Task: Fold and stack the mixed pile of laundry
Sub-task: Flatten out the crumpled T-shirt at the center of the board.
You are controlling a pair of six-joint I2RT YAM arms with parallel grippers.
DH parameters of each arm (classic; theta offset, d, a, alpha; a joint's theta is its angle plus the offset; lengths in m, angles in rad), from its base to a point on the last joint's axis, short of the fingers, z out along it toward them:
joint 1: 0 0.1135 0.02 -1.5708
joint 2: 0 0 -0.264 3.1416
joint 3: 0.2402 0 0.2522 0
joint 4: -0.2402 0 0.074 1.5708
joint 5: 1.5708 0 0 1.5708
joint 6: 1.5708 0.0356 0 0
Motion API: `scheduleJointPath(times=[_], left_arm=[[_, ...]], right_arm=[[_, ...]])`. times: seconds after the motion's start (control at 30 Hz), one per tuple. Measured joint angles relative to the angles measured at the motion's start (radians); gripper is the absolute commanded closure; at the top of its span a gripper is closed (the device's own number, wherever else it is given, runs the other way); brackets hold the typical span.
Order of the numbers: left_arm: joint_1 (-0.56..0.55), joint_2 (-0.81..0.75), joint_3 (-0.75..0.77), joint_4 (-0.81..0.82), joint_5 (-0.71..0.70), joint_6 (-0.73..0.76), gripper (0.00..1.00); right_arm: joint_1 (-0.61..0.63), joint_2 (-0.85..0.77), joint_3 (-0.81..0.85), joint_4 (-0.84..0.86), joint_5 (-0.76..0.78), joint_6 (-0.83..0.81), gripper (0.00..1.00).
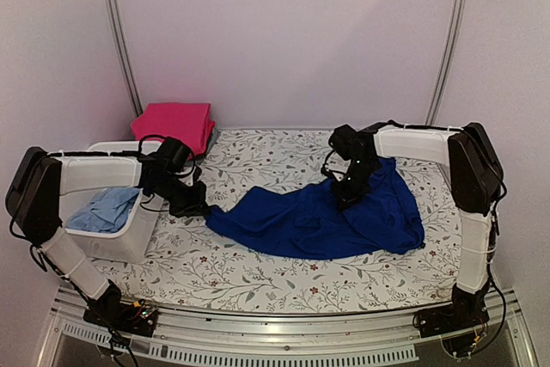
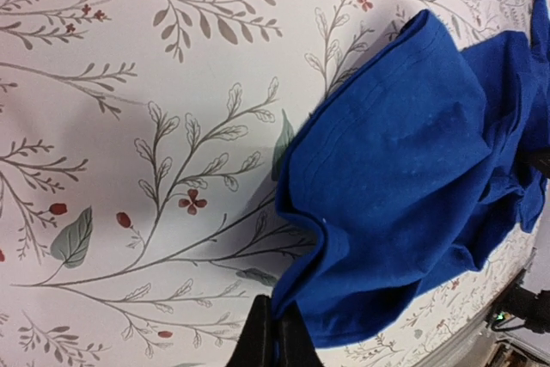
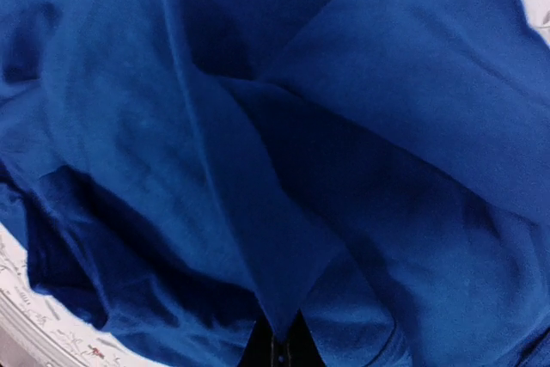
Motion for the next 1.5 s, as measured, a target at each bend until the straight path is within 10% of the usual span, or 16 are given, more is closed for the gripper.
scheduleJointPath(times=[0.47, 0.93, 1.5], left_arm=[[0.231, -0.08, 0.16, 0.003, 0.255, -0.199, 1.0], [0.211, -0.141, 0.124, -0.085, 0.36, -0.226, 1.0], [0.134, -0.198, 0.742, 0.133, 0.341, -0.155, 1.0]], right_arm=[[-0.505, -0.55, 0.023, 0.139, -0.297, 0.072, 1.0], [-0.587, -0.663, -0.201, 0.175, -0.431, 0.126, 1.0], [-0.587, -0.697, 0.423, 0.282, -0.457, 0.152, 1.0]])
